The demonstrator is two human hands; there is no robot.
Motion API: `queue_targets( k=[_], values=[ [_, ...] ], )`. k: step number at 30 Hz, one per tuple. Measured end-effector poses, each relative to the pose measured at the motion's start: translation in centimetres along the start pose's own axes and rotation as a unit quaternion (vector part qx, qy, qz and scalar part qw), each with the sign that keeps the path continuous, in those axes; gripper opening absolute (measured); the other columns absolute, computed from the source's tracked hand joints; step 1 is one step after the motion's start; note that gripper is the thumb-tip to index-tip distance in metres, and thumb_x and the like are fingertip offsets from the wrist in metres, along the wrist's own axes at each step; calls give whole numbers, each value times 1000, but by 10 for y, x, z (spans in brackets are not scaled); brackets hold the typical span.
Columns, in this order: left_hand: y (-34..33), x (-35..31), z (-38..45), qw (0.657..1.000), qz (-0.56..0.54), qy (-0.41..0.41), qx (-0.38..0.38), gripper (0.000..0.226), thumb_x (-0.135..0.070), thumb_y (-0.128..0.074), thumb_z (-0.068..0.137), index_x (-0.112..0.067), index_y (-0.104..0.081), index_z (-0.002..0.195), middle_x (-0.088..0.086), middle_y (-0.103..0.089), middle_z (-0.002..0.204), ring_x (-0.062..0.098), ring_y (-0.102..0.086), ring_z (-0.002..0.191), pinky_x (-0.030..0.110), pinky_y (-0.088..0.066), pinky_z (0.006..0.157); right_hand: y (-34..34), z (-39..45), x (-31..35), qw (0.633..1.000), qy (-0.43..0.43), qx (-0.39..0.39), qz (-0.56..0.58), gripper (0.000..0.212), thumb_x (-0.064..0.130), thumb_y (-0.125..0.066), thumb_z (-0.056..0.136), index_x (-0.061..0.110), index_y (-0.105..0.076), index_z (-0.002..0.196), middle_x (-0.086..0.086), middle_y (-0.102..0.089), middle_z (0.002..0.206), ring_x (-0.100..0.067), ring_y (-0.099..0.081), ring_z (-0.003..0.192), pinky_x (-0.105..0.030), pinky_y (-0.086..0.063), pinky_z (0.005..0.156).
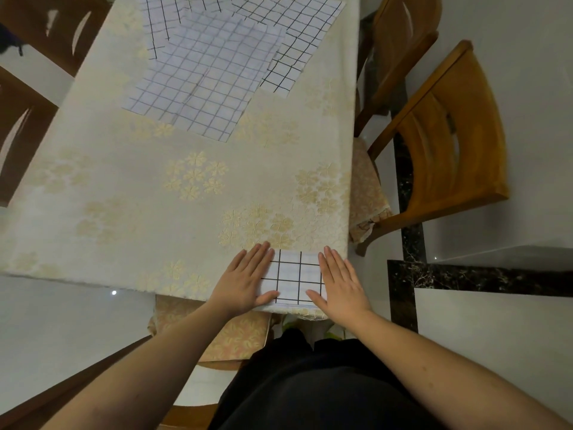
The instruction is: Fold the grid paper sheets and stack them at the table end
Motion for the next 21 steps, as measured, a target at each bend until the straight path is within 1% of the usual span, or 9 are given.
queue_targets(
  k=[3,5,8,11,13,14,16,18,21],
  values=[
    [3,1,1,1000,-18,-4,15,87,-71,-25,92,-14,-5,155,4,1,162,20,1,149,41,-6,119,5,1,-1,1000,15,14,12,88,72,-6,88,13,18,150,-1,29,156,-16,29,143,-38,14,117],
    [9,3,2,999,-27,-9,25,82,-67,-20,91,-19,1,155,-1,8,161,16,5,149,40,-5,120,13,0,-4,999,23,26,23,87,69,-19,92,16,19,150,1,31,156,-15,29,143,-38,16,117],
    [30,0,4,998,-59,22,30,81,-62,-16,86,-19,-8,155,2,-1,162,19,-5,149,39,-13,121,31,-2,-7,999,30,27,33,79,55,-36,96,21,6,154,0,21,160,-17,19,146,-38,13,117],
    [47,-22,-2,995,-58,80,13,70,-52,-33,96,-16,-14,154,9,-10,162,26,-12,148,40,-17,118,49,-12,-4,994,34,8,101,70,48,-40,97,27,-5,154,2,14,161,-16,12,148,-37,8,117],
    [56,-43,-8,991,-52,119,-6,67,-54,-22,96,-17,-25,151,9,-24,158,26,-24,145,42,-25,114,59,-24,-1,992,41,6,115,62,46,-38,99,28,-16,153,3,-4,162,-16,-3,148,-36,2,118],
    [62,-54,-12,989,-50,137,-11,71,-57,-14,92,-17,-32,148,8,-34,154,26,-33,140,42,-31,110,65,-30,1,993,39,4,112,57,45,-37,99,27,-23,152,3,-15,161,-15,-12,147,-36,-2,118],
    [66,-72,-22,988,-39,152,-12,71,-59,-13,91,-17,-38,143,6,-46,144,24,-46,129,40,-39,101,73,-43,2,994,34,-9,101,53,44,-36,99,25,-32,148,4,-31,155,-16,-26,142,-36,-11,117],
    [66,-89,-32,987,-35,156,-7,63,-56,-23,96,-16,-36,143,5,-45,143,24,-47,127,40,-40,100,78,-54,2,995,42,-23,82,52,44,-38,99,23,-36,146,3,-37,151,-17,-31,139,-37,-16,116],
    [65,-119,-54,983,-50,177,-10,58,-51,-34,98,-17,-33,146,5,-41,147,23,-40,133,40,-36,105,79,-73,-1,996,78,-34,26,49,43,-39,97,20,-42,141,-1,-40,148,-22,-35,136,-40,-20,115]
  ],
)
Point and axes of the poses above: each hand's wrist, its own z-axis towards the middle knuckle, its own y-axis out of the back of the hand, x = y × z, the point moved 1 cm from there along z, towards the middle knuckle
